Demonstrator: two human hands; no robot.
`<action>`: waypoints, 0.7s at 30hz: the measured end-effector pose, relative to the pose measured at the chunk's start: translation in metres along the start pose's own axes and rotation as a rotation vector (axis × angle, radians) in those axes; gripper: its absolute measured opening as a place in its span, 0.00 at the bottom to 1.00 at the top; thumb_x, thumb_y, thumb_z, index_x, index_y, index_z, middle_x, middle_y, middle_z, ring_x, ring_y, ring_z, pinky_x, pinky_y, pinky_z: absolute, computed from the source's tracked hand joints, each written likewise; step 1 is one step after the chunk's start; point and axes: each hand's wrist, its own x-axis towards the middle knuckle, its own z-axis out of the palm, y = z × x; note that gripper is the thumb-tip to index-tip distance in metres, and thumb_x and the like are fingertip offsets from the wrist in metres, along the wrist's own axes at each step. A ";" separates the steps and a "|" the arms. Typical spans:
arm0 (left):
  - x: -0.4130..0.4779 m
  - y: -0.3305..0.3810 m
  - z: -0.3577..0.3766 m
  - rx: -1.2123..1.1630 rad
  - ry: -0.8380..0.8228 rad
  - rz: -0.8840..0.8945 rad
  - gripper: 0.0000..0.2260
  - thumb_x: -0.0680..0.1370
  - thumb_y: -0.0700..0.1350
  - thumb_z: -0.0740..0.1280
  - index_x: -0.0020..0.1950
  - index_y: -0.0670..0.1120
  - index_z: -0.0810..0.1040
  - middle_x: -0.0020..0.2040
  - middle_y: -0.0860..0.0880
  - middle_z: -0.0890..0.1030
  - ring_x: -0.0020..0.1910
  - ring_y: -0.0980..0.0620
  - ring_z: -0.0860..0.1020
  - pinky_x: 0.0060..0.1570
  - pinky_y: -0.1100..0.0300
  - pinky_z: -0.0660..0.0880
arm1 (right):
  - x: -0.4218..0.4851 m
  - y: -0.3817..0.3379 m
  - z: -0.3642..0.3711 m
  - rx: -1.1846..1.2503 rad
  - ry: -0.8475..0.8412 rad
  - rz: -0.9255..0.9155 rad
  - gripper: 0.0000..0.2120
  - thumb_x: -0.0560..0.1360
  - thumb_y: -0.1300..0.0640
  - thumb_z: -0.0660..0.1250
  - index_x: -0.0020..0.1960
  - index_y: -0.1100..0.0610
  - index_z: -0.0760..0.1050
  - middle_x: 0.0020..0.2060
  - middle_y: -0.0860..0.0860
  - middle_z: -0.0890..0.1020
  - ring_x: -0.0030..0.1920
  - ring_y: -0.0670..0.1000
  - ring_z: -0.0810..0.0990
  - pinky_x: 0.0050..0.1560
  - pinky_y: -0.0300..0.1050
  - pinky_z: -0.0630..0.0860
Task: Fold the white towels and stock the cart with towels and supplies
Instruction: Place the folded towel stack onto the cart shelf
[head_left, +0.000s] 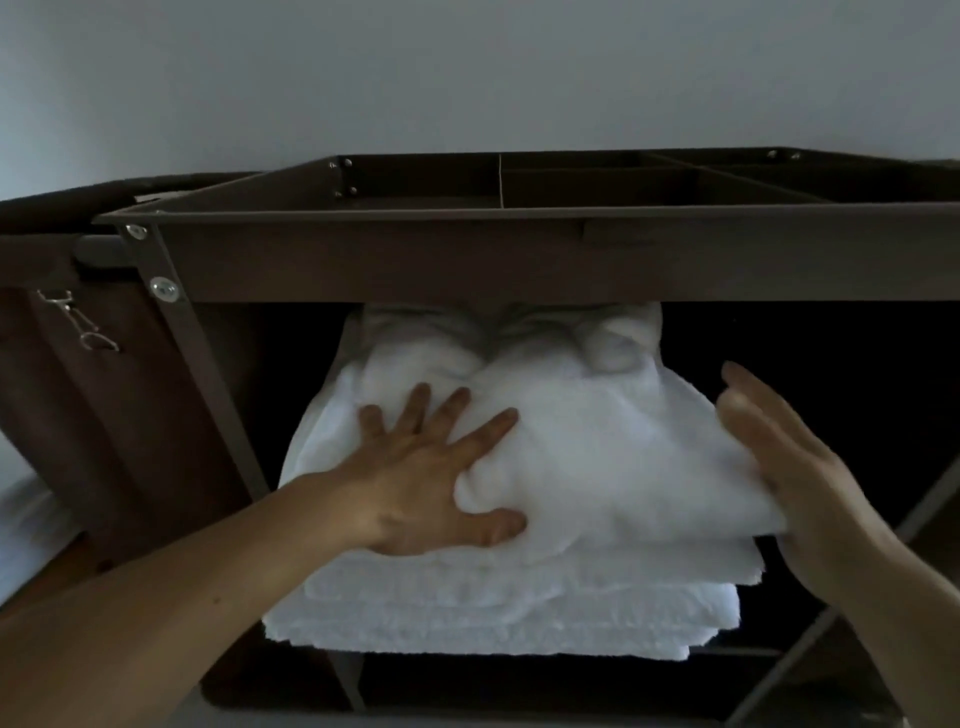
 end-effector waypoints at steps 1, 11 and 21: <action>-0.002 -0.002 0.001 -0.007 0.038 -0.003 0.41 0.66 0.81 0.47 0.69 0.73 0.26 0.79 0.55 0.30 0.77 0.46 0.30 0.74 0.35 0.38 | 0.001 0.000 0.008 -0.023 0.020 0.060 0.45 0.52 0.27 0.77 0.67 0.34 0.72 0.58 0.44 0.82 0.51 0.50 0.85 0.51 0.51 0.81; -0.007 -0.014 0.017 0.055 0.176 0.047 0.42 0.66 0.80 0.43 0.74 0.68 0.31 0.80 0.56 0.35 0.79 0.49 0.35 0.76 0.39 0.41 | -0.010 0.071 0.020 0.280 0.085 0.518 0.51 0.50 0.28 0.78 0.68 0.52 0.75 0.57 0.58 0.84 0.56 0.63 0.83 0.57 0.62 0.78; -0.015 -0.018 0.021 0.061 0.214 0.063 0.42 0.68 0.80 0.44 0.76 0.65 0.33 0.80 0.53 0.36 0.79 0.47 0.35 0.76 0.37 0.42 | -0.015 0.084 0.026 0.394 0.030 0.518 0.48 0.53 0.34 0.81 0.68 0.53 0.75 0.56 0.62 0.83 0.53 0.66 0.84 0.45 0.69 0.79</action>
